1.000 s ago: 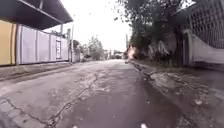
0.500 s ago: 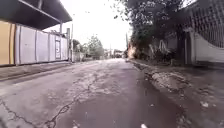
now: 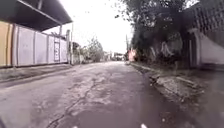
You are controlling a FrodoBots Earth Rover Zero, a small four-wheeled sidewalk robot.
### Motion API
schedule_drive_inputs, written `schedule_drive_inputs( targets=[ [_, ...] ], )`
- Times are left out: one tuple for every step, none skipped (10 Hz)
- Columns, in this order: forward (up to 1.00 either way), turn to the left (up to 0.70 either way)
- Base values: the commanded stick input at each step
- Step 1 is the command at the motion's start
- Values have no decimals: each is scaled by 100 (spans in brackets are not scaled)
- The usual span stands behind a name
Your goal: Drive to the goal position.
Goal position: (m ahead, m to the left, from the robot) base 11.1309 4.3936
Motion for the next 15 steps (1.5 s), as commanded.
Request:
schedule_drive_inputs(
  targets=[
    [70,0],
    [70,0],
    [70,0],
    [70,0],
    [70,-23],
    [70,-25],
    [70,-25],
    [70,0],
    [70,0],
    [70,0],
    [70,0],
    [70,0],
    [70,0],
    [70,0],
    [70,0]
  ],
)
